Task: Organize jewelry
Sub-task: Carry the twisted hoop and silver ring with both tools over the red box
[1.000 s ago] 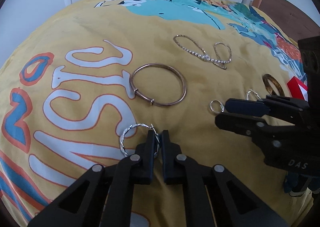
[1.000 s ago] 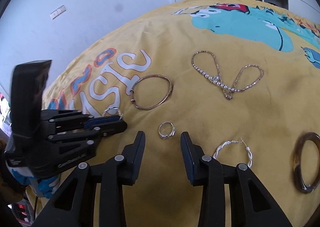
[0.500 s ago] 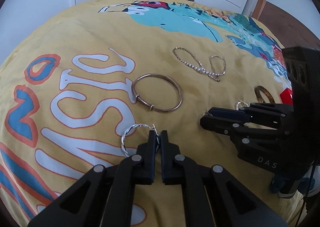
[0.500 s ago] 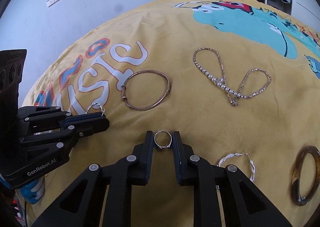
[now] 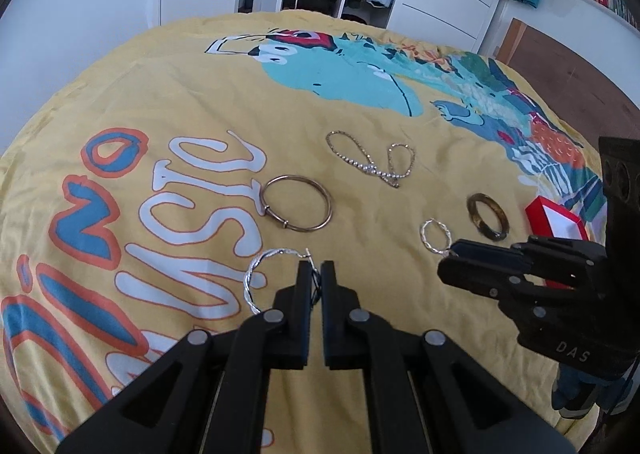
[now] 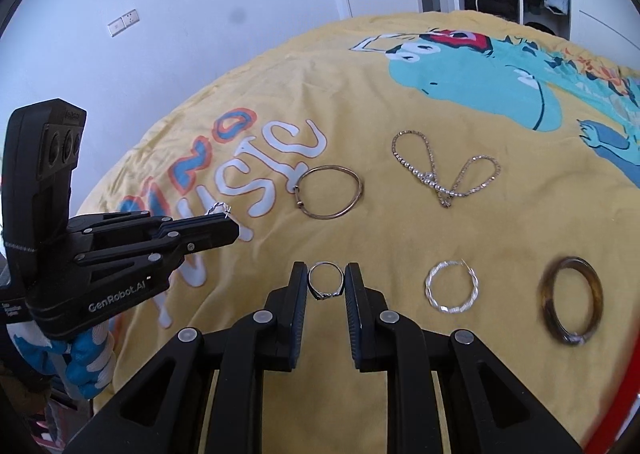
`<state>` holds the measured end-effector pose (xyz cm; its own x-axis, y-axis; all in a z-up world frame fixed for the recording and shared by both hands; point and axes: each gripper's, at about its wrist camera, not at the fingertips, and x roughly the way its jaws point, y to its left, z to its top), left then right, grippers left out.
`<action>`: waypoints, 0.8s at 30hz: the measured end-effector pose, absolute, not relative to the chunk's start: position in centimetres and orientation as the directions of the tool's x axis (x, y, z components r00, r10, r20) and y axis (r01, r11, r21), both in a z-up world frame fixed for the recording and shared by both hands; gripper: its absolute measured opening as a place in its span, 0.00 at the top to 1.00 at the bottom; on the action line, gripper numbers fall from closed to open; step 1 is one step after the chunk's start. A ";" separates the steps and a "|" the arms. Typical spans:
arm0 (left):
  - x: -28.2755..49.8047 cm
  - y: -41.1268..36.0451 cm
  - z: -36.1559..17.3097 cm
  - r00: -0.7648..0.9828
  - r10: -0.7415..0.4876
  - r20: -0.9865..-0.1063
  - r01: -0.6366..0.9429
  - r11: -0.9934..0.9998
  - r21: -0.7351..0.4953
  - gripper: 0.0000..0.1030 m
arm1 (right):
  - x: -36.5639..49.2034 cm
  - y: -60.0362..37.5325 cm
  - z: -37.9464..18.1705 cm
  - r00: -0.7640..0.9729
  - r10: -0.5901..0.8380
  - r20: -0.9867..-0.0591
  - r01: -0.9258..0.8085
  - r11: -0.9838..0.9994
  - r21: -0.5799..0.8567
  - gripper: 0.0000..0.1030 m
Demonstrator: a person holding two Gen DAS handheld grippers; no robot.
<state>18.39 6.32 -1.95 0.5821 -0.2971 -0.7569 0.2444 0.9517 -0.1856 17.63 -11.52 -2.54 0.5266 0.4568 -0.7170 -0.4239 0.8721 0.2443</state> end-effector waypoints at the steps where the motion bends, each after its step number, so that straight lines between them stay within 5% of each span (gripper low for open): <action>1: 18.0 6.3 -1.5 0.586 -0.299 -0.753 0.245 0.951 -0.187 0.97 | 16.9 -11.8 -2.0 0.532 0.455 -0.715 -0.421 0.874 0.244 0.82; 24: 5.2 1.1 7.8 0.644 -0.362 -0.674 0.317 0.928 -0.195 0.97 | 0.4 -24.0 5.1 0.689 0.320 -0.651 -0.217 0.947 0.236 0.82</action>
<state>5.16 1.08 7.81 0.6441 -0.3621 -0.6738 0.3173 0.9280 -0.1955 0.39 -24.02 5.11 0.6887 0.3201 -0.6505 -0.2169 0.9471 0.2365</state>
